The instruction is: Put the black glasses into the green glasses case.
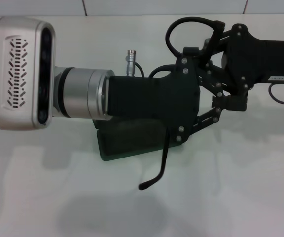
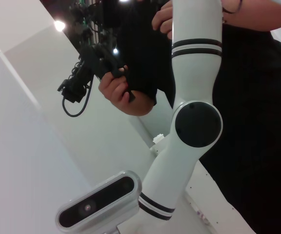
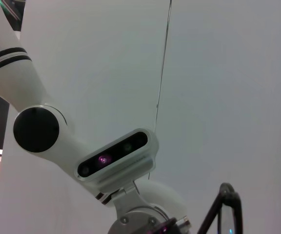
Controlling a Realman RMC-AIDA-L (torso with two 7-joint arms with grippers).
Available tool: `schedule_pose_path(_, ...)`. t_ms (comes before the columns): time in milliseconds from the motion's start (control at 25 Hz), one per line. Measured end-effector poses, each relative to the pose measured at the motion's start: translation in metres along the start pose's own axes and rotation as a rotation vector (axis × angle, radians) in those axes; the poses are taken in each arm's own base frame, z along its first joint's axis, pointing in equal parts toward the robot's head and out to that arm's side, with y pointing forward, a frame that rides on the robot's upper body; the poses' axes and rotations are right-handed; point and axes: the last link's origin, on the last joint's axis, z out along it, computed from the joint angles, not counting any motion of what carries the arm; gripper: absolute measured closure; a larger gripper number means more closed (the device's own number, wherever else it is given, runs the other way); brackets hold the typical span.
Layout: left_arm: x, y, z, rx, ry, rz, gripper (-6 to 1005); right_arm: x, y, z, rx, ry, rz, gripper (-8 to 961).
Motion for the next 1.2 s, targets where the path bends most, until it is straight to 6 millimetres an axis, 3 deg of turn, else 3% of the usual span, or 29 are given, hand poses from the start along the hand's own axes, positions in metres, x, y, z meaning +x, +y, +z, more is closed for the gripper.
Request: schedule_pose_path(1200, -0.0017, -0.0041, -0.0093, 0.059, -0.03, 0.002, 986, -0.0018, -0.0076, -0.0066, 0.071, -0.021, 0.028, 866)
